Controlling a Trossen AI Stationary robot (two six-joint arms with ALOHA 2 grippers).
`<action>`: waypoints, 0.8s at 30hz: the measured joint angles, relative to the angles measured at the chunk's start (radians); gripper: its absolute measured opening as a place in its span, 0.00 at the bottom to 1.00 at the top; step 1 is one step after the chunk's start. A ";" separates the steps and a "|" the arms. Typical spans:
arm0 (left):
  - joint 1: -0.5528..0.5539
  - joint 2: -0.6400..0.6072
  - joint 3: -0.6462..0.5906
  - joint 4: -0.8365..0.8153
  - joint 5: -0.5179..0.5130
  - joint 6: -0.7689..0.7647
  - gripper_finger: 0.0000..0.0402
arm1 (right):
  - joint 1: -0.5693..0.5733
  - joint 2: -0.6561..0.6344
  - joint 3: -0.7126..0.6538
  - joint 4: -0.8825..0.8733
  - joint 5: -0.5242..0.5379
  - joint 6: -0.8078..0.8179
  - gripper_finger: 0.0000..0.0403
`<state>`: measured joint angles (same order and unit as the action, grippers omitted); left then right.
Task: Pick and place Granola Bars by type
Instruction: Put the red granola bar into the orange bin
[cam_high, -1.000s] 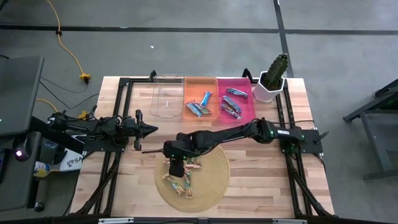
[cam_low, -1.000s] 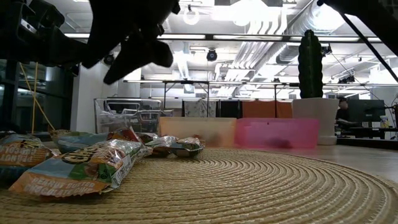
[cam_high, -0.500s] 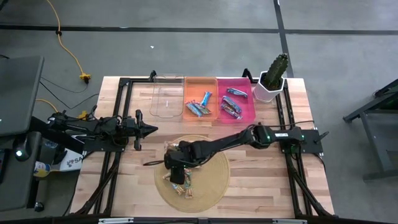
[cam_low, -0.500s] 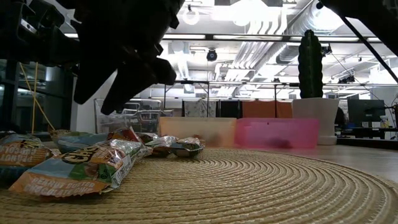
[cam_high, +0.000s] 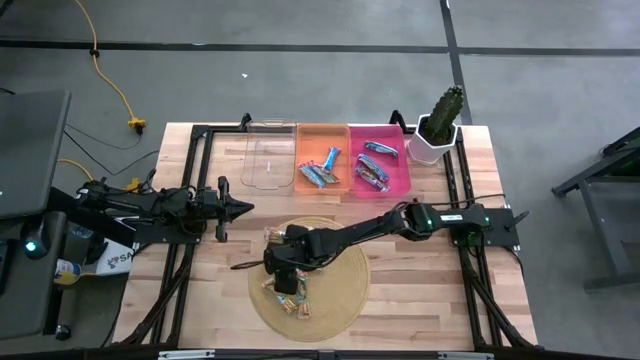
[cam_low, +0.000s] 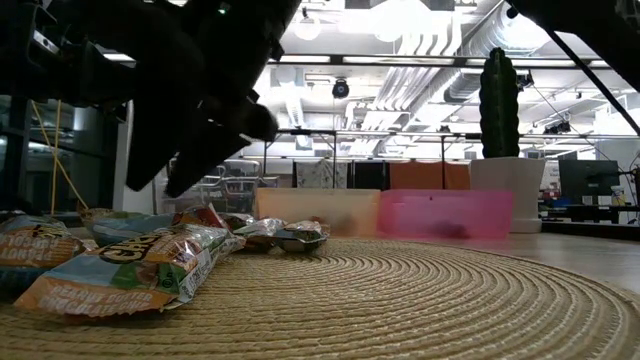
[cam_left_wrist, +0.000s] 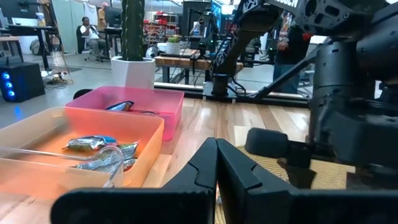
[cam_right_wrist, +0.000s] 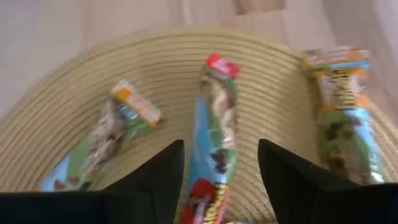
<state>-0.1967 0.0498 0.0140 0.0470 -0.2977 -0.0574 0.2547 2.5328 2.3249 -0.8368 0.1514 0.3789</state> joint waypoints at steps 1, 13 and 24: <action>0.000 0.000 0.000 -0.001 0.000 0.000 0.00 | 0.001 0.001 0.000 -0.003 -0.005 -0.016 0.47; 0.000 0.000 0.000 0.000 0.000 0.000 0.00 | -0.002 0.009 0.000 0.039 0.016 -0.021 0.57; 0.000 0.000 0.000 0.000 0.000 0.000 0.00 | -0.001 0.032 -0.018 0.054 0.014 -0.017 0.58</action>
<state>-0.1967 0.0502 0.0142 0.0468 -0.2981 -0.0574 0.2535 2.5644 2.3066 -0.7828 0.1653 0.3614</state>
